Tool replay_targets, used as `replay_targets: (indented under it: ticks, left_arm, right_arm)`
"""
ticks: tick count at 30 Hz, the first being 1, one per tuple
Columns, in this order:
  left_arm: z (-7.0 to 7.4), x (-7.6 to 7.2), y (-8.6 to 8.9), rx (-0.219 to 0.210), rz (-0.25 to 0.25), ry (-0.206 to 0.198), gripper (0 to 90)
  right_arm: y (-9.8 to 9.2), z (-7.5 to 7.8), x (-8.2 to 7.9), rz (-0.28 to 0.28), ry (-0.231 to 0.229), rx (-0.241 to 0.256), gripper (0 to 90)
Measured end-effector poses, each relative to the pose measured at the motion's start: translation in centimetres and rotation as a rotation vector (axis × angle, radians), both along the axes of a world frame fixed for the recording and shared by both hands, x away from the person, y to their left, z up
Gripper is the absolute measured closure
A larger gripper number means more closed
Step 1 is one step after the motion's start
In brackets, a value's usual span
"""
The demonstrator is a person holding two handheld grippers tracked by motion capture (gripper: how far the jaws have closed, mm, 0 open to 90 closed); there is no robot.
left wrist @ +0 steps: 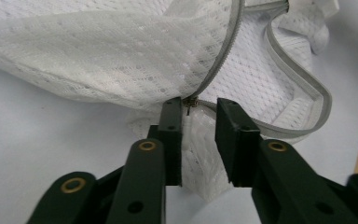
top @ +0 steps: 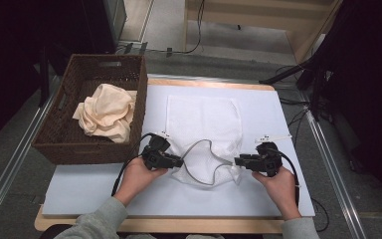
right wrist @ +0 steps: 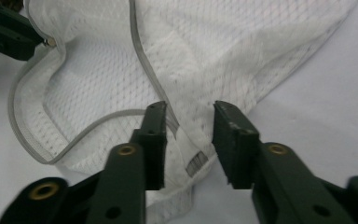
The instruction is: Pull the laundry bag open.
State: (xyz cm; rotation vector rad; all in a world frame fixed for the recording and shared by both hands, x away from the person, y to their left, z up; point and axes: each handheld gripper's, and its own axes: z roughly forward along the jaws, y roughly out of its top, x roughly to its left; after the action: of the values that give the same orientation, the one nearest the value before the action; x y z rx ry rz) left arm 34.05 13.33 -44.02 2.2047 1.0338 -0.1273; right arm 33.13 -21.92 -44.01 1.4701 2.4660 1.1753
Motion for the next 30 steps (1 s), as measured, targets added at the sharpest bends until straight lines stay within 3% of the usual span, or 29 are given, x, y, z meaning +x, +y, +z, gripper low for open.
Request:
replay_targets:
  ticks: [4,7,18,30]
  left_arm:
    - [0.4,0.0,0.4,-0.028,0.0,0.006,61.3]
    - [0.5,-0.2,0.4,-0.031,-0.003,-0.011,56.5]
    - [0.7,-1.1,1.6,-0.064,0.001,-0.038,41.1]
    - [0.8,-2.9,3.6,-0.066,0.027,-0.042,39.1]
  right_arm:
    - [0.3,0.0,-0.1,0.015,-0.035,0.008,47.5]
    - [0.6,0.1,-0.1,0.023,-0.062,0.012,43.1]
    - [1.6,0.2,0.9,0.052,-0.077,0.043,40.1]
    - [4.3,0.2,2.4,0.119,-0.061,0.043,40.6]
